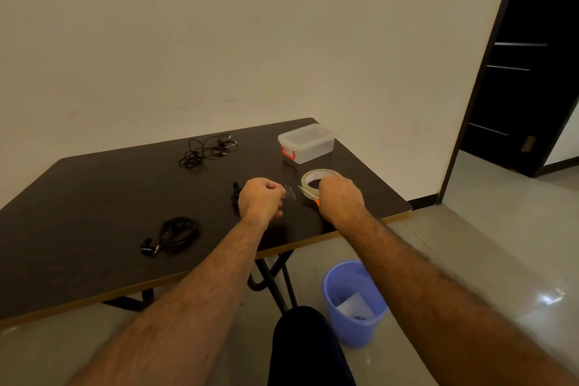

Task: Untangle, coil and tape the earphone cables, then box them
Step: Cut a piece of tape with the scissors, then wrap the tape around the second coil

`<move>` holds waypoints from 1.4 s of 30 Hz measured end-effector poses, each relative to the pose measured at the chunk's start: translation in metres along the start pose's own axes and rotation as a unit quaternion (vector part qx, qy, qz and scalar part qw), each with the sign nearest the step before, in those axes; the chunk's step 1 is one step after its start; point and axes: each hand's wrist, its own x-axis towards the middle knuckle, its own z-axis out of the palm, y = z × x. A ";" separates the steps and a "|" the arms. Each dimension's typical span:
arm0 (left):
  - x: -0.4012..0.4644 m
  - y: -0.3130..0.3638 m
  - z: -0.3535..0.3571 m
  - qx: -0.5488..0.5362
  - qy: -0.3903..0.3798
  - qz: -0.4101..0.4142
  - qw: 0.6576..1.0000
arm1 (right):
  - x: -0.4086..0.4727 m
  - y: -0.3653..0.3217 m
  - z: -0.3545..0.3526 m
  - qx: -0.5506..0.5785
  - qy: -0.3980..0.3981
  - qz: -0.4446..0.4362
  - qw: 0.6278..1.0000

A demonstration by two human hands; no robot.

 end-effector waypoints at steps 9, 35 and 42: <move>-0.007 0.000 -0.012 0.035 -0.010 0.024 0.999 | -0.013 0.004 0.002 0.044 0.107 -0.028 0.993; -0.039 -0.044 -0.191 -0.067 -0.050 -0.017 0.996 | -0.072 -0.126 0.008 0.368 -0.064 -0.258 0.891; -0.033 -0.066 -0.218 -0.031 0.041 0.042 0.998 | -0.078 -0.172 0.029 0.432 -0.057 -0.188 0.880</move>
